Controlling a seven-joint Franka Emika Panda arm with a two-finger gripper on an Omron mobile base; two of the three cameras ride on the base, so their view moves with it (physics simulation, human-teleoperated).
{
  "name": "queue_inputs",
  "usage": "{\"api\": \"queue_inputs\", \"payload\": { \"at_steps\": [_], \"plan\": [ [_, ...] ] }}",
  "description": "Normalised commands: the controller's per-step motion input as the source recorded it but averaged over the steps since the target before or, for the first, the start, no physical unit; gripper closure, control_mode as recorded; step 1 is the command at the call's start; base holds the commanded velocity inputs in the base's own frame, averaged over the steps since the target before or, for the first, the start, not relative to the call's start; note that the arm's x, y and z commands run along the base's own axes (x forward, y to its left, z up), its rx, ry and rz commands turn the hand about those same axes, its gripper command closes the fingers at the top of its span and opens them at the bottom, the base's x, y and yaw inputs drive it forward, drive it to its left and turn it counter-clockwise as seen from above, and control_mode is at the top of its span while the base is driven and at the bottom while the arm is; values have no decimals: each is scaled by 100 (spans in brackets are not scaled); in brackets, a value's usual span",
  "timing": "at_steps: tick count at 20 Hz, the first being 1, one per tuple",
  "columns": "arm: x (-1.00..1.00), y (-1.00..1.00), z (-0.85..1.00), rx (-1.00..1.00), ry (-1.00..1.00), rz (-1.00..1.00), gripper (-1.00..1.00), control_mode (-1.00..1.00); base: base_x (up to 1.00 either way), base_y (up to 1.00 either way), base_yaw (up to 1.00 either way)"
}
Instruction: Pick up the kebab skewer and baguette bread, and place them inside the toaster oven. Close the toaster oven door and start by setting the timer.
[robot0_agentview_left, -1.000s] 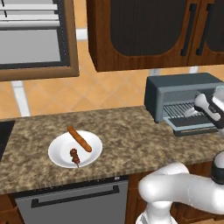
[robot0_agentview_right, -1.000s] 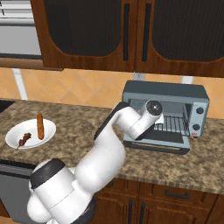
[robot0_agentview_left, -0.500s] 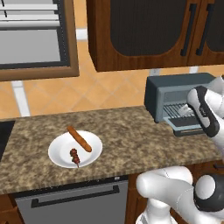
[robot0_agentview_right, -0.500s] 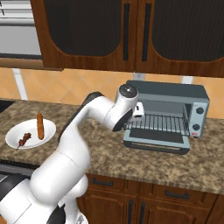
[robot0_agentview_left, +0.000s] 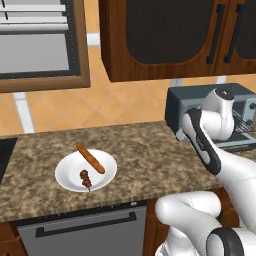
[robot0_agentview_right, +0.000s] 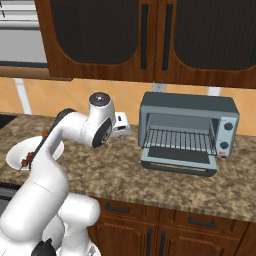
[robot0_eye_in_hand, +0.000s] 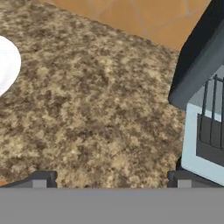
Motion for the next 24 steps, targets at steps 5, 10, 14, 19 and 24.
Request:
{"api": "queue_inputs", "payload": {
  "at_steps": [5,10,14,19,24],
  "plan": [
    [0,100,0,-16,0,7,-100,-100,0,0,0],
    [-3,100,0,-6,0,2,-100,-100,0,0,0],
    [-11,100,0,-7,0,1,-100,-100,0,0,0],
    [-3,95,0,-9,0,0,-100,-100,0,0,0],
    [-9,65,0,0,0,0,-100,-100,0,0,0]
  ]
}}
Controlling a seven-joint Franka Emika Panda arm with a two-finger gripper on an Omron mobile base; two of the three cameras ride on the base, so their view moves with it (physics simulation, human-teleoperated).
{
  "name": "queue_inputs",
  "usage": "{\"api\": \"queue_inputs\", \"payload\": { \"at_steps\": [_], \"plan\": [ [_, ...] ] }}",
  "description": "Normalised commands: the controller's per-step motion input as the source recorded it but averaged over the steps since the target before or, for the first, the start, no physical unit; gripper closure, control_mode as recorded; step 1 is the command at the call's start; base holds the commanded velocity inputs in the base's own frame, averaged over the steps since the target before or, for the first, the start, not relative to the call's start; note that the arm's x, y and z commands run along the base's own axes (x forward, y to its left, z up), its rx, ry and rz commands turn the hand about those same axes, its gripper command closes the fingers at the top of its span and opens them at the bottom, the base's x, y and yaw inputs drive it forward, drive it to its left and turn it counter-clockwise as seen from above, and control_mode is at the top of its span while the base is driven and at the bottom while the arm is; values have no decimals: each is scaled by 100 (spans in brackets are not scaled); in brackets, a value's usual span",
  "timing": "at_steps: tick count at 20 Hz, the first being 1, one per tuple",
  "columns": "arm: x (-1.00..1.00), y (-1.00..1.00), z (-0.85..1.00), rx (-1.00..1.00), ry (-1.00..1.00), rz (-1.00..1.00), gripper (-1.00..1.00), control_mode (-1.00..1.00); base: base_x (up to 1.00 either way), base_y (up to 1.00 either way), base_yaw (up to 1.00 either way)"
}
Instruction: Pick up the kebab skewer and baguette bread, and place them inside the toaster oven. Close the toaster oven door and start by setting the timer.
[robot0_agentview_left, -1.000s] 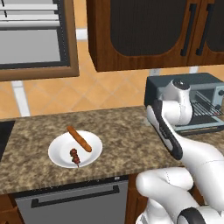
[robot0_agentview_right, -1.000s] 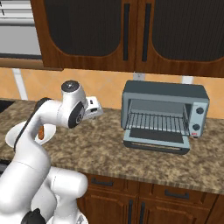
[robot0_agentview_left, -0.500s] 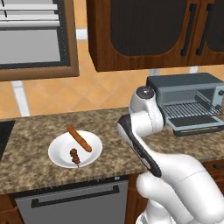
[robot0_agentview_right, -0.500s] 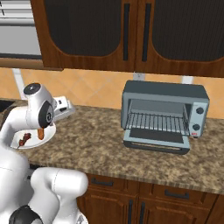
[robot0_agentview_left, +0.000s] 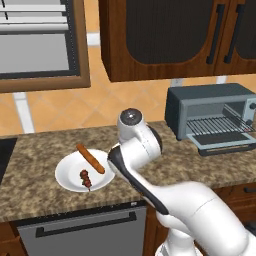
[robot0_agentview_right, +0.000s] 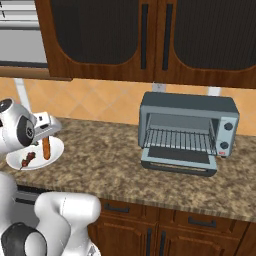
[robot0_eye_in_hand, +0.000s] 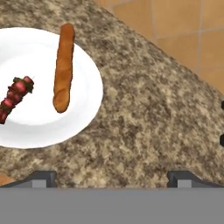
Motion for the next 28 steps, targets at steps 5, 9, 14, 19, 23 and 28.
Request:
{"api": "queue_inputs", "payload": {
  "at_steps": [5,9,14,19,23,28],
  "plan": [
    [-1,89,3,0,-3,2,-100,-100,0,0,0],
    [-2,87,7,2,-4,12,-100,-100,0,0,0],
    [0,97,0,1,0,16,-100,-100,0,0,0],
    [18,41,-6,0,3,3,-100,-100,0,0,0],
    [6,-15,-39,1,13,-13,-100,-100,0,0,0],
    [0,-10,-53,6,17,-24,-100,-100,0,0,0]
  ]
}}
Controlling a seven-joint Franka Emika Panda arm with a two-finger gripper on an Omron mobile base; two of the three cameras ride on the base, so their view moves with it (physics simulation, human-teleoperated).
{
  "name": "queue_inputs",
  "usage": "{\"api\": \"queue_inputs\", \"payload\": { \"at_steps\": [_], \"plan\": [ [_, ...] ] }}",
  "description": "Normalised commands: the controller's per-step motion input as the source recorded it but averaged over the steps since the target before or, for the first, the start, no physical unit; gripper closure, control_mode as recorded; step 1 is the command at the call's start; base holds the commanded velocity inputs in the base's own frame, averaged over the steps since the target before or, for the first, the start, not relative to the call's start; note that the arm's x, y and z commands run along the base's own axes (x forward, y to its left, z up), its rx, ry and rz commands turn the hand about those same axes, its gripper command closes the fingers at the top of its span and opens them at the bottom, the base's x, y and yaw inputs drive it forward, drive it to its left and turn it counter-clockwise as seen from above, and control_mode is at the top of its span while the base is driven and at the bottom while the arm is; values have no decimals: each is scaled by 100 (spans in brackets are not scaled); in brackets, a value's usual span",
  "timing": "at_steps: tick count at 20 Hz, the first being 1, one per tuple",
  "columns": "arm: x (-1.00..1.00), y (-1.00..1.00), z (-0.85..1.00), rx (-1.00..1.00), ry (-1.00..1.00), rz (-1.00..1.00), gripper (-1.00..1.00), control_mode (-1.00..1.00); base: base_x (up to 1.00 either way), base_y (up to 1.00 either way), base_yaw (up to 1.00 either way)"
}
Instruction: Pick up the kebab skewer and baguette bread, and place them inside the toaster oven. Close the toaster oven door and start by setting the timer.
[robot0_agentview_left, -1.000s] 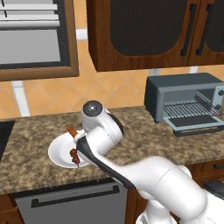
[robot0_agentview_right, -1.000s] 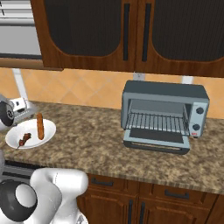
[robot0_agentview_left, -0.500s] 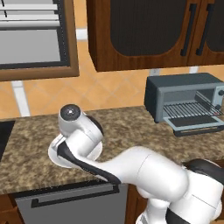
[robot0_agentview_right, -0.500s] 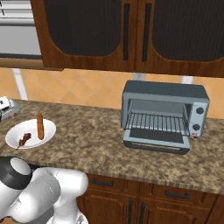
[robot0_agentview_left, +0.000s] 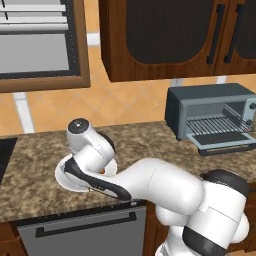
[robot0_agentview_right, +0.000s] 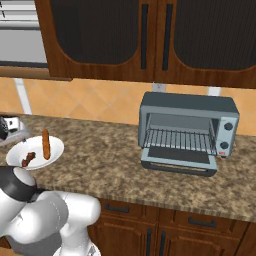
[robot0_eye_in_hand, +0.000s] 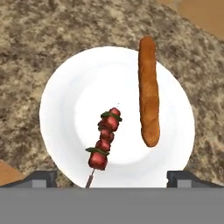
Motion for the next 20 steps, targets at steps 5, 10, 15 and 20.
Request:
{"api": "queue_inputs", "payload": {
  "at_steps": [5,10,15,20],
  "plan": [
    [2,5,-61,11,25,-27,-100,-100,0,0,0],
    [31,0,-51,3,17,-21,-100,-100,0,0,0],
    [0,8,-25,0,7,-24,-100,-100,0,0,0],
    [0,2,-31,0,10,-21,-100,-100,0,0,0]
  ]
}}
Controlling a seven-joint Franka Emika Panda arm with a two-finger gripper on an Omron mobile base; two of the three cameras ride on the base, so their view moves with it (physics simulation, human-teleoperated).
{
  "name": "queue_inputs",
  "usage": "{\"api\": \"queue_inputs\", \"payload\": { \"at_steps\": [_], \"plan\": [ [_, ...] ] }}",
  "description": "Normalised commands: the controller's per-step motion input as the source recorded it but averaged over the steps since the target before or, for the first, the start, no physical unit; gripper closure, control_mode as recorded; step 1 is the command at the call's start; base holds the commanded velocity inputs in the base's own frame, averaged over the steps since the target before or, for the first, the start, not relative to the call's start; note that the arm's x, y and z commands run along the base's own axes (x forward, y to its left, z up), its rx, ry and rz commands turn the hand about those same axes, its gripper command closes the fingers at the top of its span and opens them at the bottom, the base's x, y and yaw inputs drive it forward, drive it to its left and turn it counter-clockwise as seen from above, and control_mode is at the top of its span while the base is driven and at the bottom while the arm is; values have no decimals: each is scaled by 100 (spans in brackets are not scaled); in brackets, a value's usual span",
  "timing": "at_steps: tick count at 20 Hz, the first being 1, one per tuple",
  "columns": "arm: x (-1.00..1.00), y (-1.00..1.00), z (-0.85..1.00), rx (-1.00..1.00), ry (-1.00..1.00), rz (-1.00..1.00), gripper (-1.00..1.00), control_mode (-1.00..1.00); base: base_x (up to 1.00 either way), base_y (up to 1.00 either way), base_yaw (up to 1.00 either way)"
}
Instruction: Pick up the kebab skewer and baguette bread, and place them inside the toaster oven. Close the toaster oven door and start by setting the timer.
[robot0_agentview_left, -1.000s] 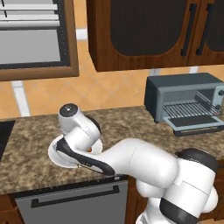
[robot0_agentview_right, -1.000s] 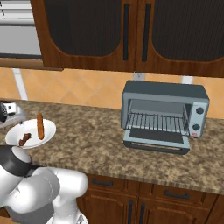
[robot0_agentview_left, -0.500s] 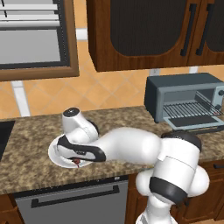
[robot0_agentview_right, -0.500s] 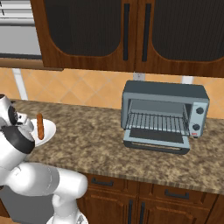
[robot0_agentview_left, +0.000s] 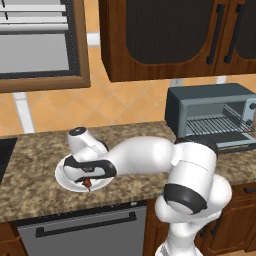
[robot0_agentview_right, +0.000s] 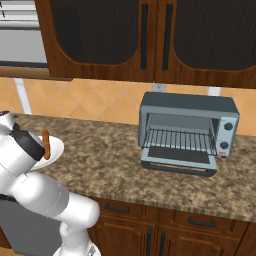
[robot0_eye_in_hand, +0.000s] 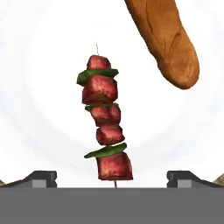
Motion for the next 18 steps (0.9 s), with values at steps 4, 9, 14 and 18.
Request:
{"api": "queue_inputs", "payload": {
  "at_steps": [4,9,14,18],
  "plan": [
    [0,0,-27,0,9,-13,-100,-100,0,0,0],
    [0,0,-28,0,8,-9,-100,-100,0,0,0],
    [16,4,-22,0,2,-5,-100,-100,0,0,0],
    [7,7,-5,0,0,-2,100,-100,0,0,0]
  ]
}}
